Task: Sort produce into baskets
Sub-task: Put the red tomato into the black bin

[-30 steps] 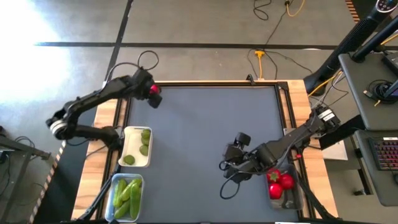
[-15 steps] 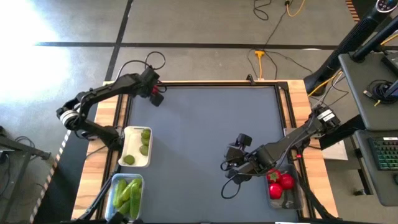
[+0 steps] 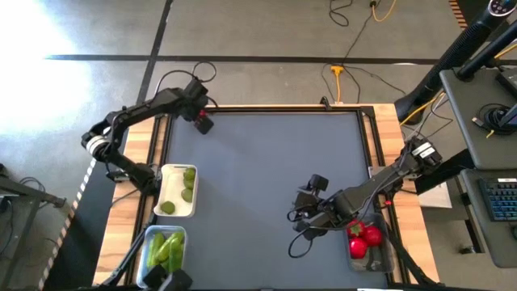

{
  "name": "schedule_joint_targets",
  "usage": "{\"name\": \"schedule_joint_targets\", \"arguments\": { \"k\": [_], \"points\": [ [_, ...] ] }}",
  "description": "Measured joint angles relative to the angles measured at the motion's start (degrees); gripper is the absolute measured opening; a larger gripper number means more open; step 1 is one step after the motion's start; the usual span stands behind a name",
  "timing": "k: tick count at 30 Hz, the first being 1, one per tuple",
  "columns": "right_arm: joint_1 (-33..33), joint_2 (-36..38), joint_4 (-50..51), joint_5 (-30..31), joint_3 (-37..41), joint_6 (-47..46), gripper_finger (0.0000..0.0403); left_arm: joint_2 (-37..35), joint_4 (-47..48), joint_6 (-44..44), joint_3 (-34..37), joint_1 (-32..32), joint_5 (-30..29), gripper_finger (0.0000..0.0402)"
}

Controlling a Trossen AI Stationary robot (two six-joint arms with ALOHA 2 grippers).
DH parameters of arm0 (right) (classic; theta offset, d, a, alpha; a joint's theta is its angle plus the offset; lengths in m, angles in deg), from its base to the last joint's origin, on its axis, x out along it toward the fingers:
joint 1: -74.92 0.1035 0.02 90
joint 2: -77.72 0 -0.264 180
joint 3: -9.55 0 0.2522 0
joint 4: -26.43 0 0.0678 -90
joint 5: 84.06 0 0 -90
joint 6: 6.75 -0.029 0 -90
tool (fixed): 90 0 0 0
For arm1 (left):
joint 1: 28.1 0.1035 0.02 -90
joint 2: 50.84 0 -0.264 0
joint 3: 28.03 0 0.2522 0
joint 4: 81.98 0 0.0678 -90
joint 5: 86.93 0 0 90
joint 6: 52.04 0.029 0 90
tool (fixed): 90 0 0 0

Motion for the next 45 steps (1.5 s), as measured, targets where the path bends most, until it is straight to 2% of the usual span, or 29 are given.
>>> {"name": "schedule_joint_targets", "arguments": {
  "k": [3, 10, 21, 26, 34, 45],
  "points": [
    [0.01, 0.00, -0.14, 0.01, 0.87, -0.92, 0.0364, 0.97, 3.66, 0.87, -2.22, 2.45, 3.11, 0.0223],
    [0.13, 0.00, -1.29, 0.00, 2.08, -1.10, 0.0364, 4.55, 5.45, -2.47, -3.96, 8.92, 2.83, 0.0160],
    [0.34, 0.00, -1.46, -0.02, 2.46, -1.08, 0.0364, 13.75, 7.67, -7.49, -10.83, 13.56, 2.63, 0.0082],
    [0.64, 0.00, -1.46, -0.04, 2.46, -1.08, 0.0364, 17.24, 10.98, -8.72, -13.97, 13.56, 2.50, 0.0066],
    [1.14, 0.00, -1.44, -0.15, 2.65, -1.08, 0.0364, 18.91, 11.58, -8.87, -13.38, 12.71, 2.41, 0.0057],
    [1.14, 0.00, -1.44, -0.16, 2.81, -1.04, 0.0364, 18.40, 7.95, -10.27, -12.99, 5.12, 3.92, 0.0057]
  ]
}}
